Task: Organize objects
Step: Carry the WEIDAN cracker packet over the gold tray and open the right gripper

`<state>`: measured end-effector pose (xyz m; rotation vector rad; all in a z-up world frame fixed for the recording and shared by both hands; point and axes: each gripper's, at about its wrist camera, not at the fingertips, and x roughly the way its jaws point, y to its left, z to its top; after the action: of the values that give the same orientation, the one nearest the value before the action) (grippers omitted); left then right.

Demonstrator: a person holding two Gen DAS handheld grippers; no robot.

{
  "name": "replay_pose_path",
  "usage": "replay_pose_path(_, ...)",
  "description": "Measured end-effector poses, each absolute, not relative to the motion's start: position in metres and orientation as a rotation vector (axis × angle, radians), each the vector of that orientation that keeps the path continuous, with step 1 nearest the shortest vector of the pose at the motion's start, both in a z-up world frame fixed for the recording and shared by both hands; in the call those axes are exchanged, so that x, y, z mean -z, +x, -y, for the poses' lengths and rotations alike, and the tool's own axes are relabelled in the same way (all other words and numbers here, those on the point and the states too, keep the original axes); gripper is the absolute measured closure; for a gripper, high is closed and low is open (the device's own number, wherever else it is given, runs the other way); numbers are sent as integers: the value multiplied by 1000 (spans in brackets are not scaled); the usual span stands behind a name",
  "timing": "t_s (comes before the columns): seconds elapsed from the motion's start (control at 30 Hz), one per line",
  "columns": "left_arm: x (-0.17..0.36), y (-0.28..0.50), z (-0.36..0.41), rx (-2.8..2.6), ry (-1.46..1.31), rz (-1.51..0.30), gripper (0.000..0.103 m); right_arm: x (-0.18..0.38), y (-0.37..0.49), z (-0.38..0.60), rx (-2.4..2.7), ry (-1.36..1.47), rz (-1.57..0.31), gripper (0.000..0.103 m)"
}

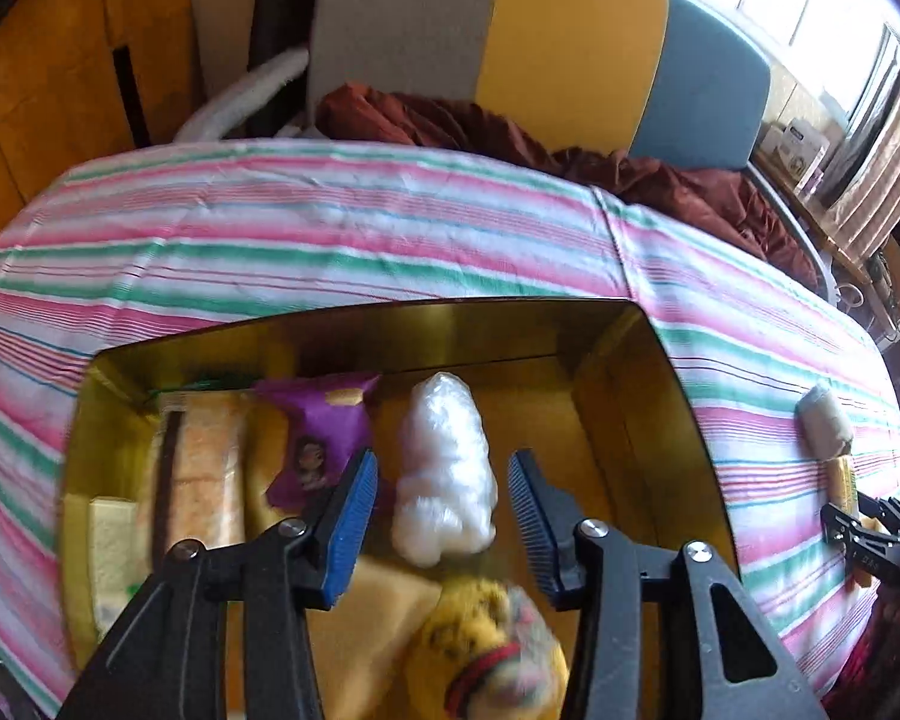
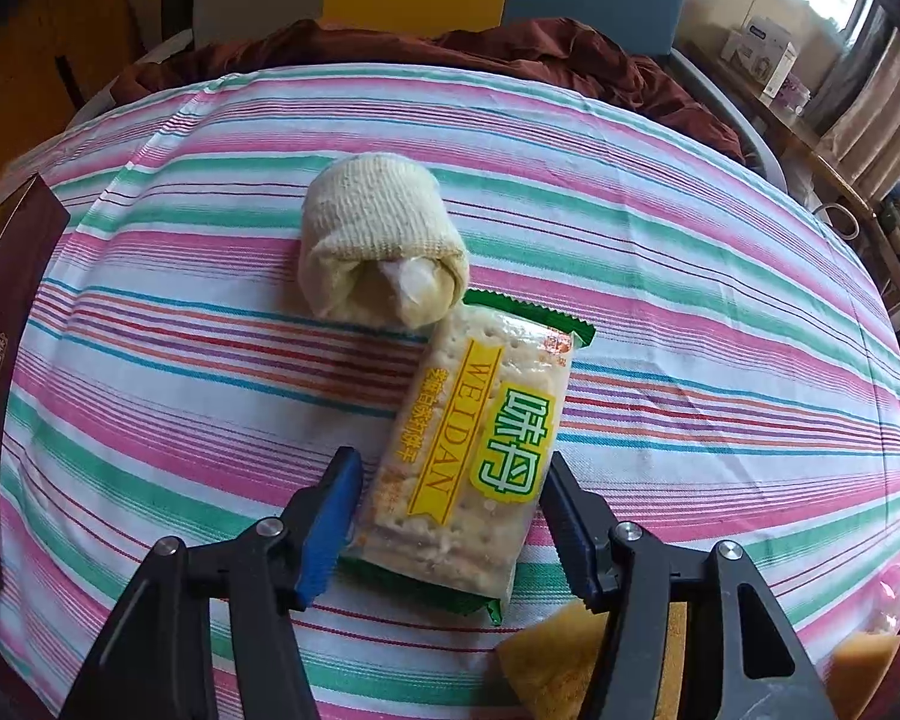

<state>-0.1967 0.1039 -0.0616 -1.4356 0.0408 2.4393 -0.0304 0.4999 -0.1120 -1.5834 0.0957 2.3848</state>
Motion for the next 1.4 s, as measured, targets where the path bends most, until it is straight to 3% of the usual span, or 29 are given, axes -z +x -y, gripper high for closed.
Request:
replay_pose_path(0.2, 37, -142, -90, -2474, -1330, -14, 57, 111, -32, -505, -2383, -1588, -115, 43)
replay_pose_path(0.37, 23, -95, -82, -2500, -1231, -4, 57, 107, -33, -500, -2412, -1595, -146, 52)
replay_pose_path(0.6, 23, -74, -60, -2522, -1231, 96, 57, 106, -30, -464, -2489, -1704, -202, 53)
replay_pose_path(0.83, 26, -54, -50, -2549, -1194, 33, 57, 104, -25, -419, -2557, -1711, -180, 53)
replay_pose_path(0.97, 22, -40, -46, -2594, -1152, -11, 57, 99, -29, -401, -2608, -1692, -273, 53)
replay_pose_path(1.23, 12, -26, -30, -2648, -1100, -1, 57, 61, -45, -364, -2773, -1559, -447, 54)
replay_pose_path(1.4, 15, -25, -25, -2654, -1103, 21, 57, 28, -59, -314, -2914, -1530, -412, 53)
